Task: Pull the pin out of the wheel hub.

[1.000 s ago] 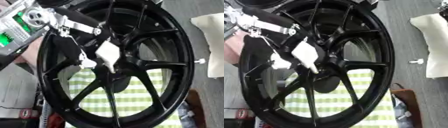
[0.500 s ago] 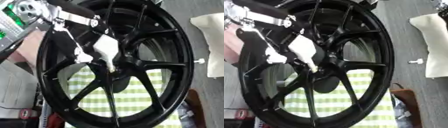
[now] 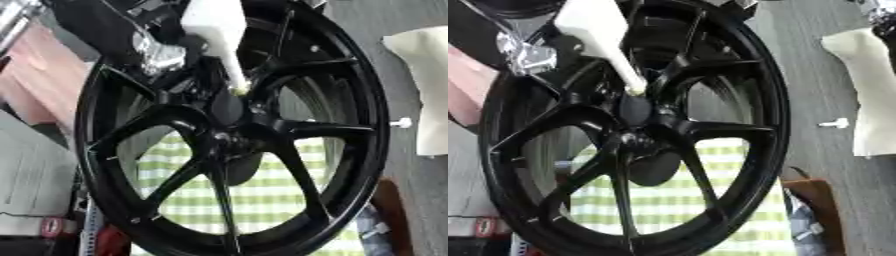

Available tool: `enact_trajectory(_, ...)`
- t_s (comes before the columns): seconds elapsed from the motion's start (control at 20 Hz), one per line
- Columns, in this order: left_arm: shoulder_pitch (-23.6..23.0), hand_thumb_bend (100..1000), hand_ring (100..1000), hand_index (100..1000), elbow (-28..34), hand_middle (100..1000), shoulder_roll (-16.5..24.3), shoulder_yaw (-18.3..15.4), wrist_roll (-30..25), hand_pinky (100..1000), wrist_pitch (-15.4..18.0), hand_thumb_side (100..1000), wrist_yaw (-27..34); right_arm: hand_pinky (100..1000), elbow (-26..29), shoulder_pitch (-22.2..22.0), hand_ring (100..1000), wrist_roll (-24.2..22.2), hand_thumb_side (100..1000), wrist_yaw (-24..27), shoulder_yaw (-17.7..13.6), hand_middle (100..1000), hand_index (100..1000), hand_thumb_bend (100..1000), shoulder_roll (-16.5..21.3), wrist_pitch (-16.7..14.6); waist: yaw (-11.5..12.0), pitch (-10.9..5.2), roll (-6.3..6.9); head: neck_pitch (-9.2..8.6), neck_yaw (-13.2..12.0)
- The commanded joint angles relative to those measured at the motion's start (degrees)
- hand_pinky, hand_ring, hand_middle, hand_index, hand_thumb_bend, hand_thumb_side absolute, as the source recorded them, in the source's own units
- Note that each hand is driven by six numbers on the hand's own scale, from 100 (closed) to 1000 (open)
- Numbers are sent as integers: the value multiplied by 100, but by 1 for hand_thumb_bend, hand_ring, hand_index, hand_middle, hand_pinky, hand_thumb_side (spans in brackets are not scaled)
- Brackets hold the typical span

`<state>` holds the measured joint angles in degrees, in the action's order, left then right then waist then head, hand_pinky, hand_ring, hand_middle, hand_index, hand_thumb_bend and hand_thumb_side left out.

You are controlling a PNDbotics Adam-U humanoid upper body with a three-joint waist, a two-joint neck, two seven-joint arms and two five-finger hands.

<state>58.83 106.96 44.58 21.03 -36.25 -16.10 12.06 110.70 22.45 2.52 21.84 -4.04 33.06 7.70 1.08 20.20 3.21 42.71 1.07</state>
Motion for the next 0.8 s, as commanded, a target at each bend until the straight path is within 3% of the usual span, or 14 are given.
enact_trajectory(0.05, -83, 100, 453, 396, 71, 287, 390, -723, 400, 738, -11, 262, 351, 887, 55, -1, 703, 50, 301, 1, -102, 511, 628, 267, 184, -24, 54, -185, -25, 13, 81)
enact_trajectory(0.25, -834, 100, 455, 397, -124, 288, 1156, -1553, 1171, 738, 187, 263, 582, 887, 70, -57, 703, 119, 299, -23, -167, 511, 628, 266, 233, -65, 149, -199, -45, -8, 162)
enact_trajectory(0.35, -1105, 100, 455, 397, -130, 288, 1377, -1750, 1408, 737, 268, 264, 661, 886, 77, -63, 703, 136, 298, -28, -175, 511, 628, 266, 239, -72, 160, -198, -53, -20, 169)
enact_trajectory(0.5, -1960, 100, 453, 398, -343, 287, 1946, -2564, 2119, 738, 451, 271, 748, 886, 88, -108, 703, 189, 296, -43, -228, 511, 628, 265, 252, -99, 292, -202, -116, -57, 249)
enact_trajectory(0.65, -2620, 100, 453, 398, -597, 287, 2240, -3088, 2676, 739, 615, 271, 1004, 886, 93, -131, 703, 224, 296, -49, -256, 511, 628, 266, 247, -110, 389, -198, -150, -86, 297)
enact_trajectory(0.8, -3250, 100, 455, 402, -862, 290, 2271, -3355, 2989, 740, 674, 266, 926, 886, 95, -138, 703, 253, 294, -44, -284, 512, 628, 267, 220, -116, 487, -179, -190, -159, 342)
